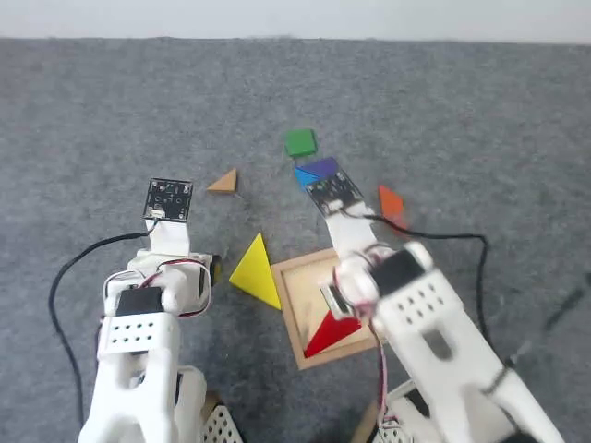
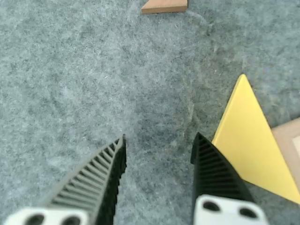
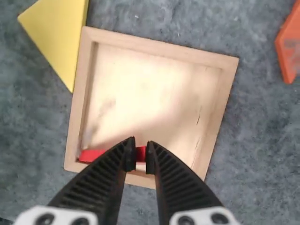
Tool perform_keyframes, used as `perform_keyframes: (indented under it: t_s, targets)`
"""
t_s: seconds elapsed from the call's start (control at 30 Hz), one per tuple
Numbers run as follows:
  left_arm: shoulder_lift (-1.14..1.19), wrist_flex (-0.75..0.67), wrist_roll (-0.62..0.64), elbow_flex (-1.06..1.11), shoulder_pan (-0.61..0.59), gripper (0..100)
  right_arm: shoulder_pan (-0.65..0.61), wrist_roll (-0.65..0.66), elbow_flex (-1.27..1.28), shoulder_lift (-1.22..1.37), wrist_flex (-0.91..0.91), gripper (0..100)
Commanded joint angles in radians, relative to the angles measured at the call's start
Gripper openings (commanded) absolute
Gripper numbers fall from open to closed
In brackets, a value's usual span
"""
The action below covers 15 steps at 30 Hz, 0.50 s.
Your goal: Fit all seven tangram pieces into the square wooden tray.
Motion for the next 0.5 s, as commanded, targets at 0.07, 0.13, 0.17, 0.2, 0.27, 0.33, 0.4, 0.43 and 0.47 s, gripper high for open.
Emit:
perform_keyframes:
  t_s: [0.07,0.13,0.17,0.2,0.27,0.33,0.4,0.43,0.47]
  targets:
    - [-0.025,-0.003,-0.009,-0.013,-0.006,22,-0.007,0.057,0.129,-0.222,-0.008,0.7]
    - [-0.025,-0.003,-0.009,-0.013,-0.006,22,0.005,0.087,0.158,-0.271,-0.008,0.7]
    - [-0.025,-0.003,-0.009,-0.013,-0.006,22,0.015,0.120,0.170,-0.292,-0.007,0.7]
    - [-0.025,-0.003,-0.009,-0.013,-0.006,22,0.024,0.161,0.183,-0.312,-0.007,0.7]
    - [-0.025,-0.003,-0.009,-0.013,-0.006,22,0.047,0.249,0.218,-0.338,-0.010,0.8]
    - [-0.025,-0.003,-0.009,-0.013,-0.006,22,0.067,0.322,0.241,-0.358,-0.018,0.8]
    - [-0.025,-0.003,-0.009,-0.013,-0.006,22,0.082,0.388,0.253,-0.375,-0.016,0.8]
    - [-0.025,-0.003,-0.009,-0.013,-0.006,22,0.088,0.419,0.253,-0.375,-0.012,0.8]
    - [-0.025,-0.003,-0.009,-0.013,-0.006,22,0.091,0.448,0.253,-0.375,-0.008,0.8]
